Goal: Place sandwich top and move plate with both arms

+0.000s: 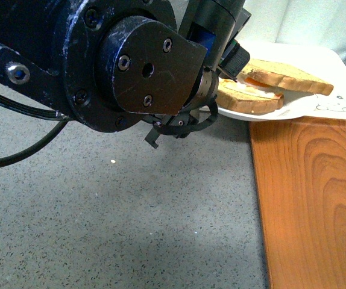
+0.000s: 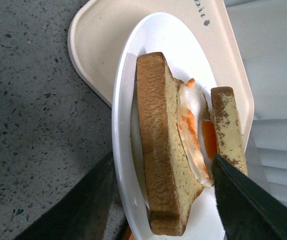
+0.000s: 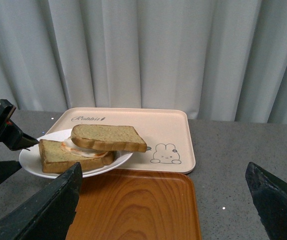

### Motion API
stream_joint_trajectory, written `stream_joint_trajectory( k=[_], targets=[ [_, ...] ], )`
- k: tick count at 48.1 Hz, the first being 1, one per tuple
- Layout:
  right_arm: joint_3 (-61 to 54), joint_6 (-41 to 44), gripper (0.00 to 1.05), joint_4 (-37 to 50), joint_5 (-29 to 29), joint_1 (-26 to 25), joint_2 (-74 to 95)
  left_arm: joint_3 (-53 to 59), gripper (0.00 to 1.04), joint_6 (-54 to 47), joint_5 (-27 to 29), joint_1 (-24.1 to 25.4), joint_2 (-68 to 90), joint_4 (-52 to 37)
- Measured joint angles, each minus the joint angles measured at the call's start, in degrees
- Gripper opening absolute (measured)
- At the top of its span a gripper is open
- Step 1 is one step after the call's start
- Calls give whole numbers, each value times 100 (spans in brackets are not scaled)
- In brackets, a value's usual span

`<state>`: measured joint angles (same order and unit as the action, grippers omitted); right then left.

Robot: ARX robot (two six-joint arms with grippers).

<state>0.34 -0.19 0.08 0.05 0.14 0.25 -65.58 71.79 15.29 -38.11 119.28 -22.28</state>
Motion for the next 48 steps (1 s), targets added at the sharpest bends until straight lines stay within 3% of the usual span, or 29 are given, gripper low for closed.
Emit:
stream_joint_trajectory(
  k=[15, 37, 38, 40, 43, 48],
  targets=[
    [0, 0, 96, 0, 0, 0, 0, 299, 100, -216, 35, 103, -107, 109],
    [0, 0, 96, 0, 0, 0, -2, 1563, 98, -1228, 463, 874, -1185, 72],
    [0, 2, 96, 0, 2, 0, 0, 1613, 97, -1362, 498, 894, -1187, -35],
    [0, 0, 96, 0, 2, 0, 0, 2083, 89, -2282, 876, 1036, -1185, -1445],
    [0, 2, 96, 2, 2, 0, 0, 3086, 75, -4076, 603, 1392, -1349, -3565],
    [0, 0, 96, 0, -7, 0, 0, 4052, 59, -5643, 149, 1969, -2057, -4835]
  ],
)
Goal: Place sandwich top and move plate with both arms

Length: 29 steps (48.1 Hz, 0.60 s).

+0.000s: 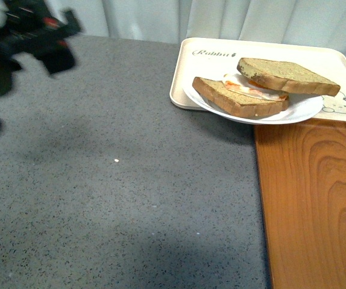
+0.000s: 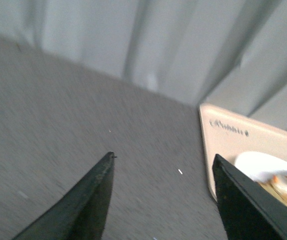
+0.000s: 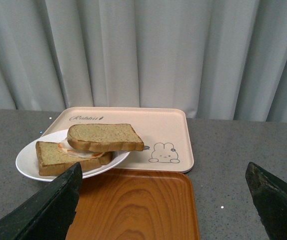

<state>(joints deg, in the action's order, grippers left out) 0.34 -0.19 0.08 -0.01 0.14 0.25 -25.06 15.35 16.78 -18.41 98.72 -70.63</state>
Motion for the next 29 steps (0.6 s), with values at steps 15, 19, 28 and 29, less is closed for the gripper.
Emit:
stream_joint_trajectory(
  k=[15, 19, 28, 29],
  targets=[
    [0, 2, 96, 0, 7, 0, 0, 1974, 4, -1373, -1593, 1762, -3270, 1344],
    [0, 2, 96, 0, 0, 0, -2, 2258, 4, -1414, -1650, 1812, -4360, 2118],
    [0, 2, 96, 0, 9, 0, 0, 2398, 4, -1458, -1679, 1827, -8262, 5858],
    [0, 2, 96, 0, 7, 0, 0, 2398, 4, -1462, -1676, 1827, -8653, 6203]
  ],
)
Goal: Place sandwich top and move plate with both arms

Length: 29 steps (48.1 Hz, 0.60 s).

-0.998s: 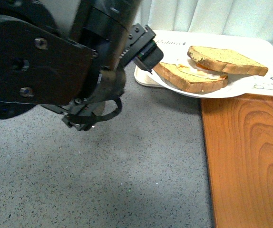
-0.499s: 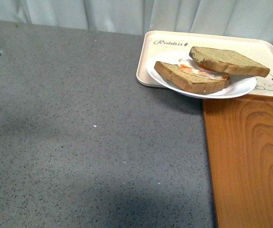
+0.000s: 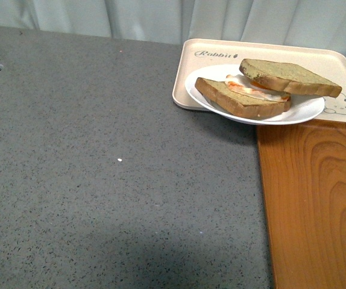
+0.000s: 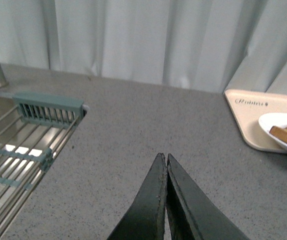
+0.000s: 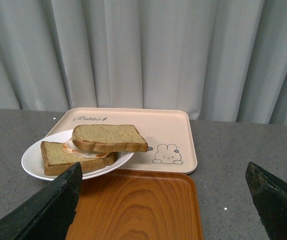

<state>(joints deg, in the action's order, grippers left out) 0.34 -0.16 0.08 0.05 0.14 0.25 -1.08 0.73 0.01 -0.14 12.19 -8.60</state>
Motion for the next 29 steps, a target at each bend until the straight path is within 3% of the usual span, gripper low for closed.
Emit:
stream_joint_trajectory(
  k=[5, 29],
  targets=[
    [0, 0, 96, 0, 0, 0, 0, 0, 4, -15, -4, 0, -1060, 802],
    [0, 0, 96, 0, 0, 0, -2, 0, 4, -26, -2, 0, -1191, 857]
  ],
)
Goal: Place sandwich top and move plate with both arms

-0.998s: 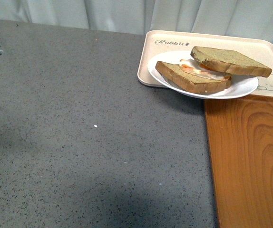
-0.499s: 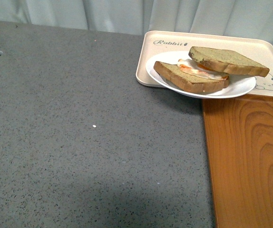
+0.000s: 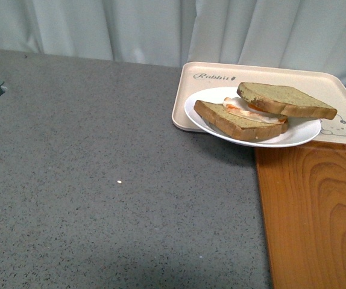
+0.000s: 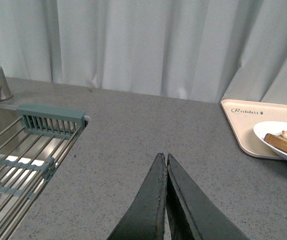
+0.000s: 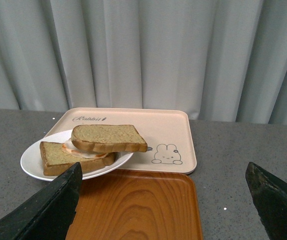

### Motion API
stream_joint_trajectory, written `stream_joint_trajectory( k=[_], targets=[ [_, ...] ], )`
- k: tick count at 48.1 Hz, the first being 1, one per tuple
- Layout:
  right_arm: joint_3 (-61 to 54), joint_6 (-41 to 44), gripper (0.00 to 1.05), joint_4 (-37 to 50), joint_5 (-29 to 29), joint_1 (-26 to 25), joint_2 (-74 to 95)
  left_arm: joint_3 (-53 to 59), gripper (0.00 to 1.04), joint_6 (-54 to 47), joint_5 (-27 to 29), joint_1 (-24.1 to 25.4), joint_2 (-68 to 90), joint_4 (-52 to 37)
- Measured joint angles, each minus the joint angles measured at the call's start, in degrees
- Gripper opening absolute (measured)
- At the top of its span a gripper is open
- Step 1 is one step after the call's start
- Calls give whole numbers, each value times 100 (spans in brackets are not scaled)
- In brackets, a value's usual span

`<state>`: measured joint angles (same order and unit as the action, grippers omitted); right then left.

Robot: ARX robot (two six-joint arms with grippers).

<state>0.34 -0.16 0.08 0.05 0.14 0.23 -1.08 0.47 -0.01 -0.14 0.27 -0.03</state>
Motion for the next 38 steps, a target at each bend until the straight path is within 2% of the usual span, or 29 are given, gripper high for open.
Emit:
stream_joint_trajectory(
  k=[4, 6, 20, 27, 38],
  targets=[
    [0, 0, 96, 0, 0, 0, 0, 0, 4, 0, 0, 0, 0, 0],
    [0, 0, 96, 0, 0, 0, 2, 0, 8, 0, 0, 0, 0, 0],
    [0, 0, 96, 0, 0, 0, 0, 0, 72, 0, 0, 0, 0, 0],
    [0, -2, 96, 0, 0, 0, 2, 0, 100, -4, 0, 0, 0, 0],
    [0, 0, 96, 0, 0, 0, 0, 0, 98, -7, 0, 0, 0, 0]
  ],
)
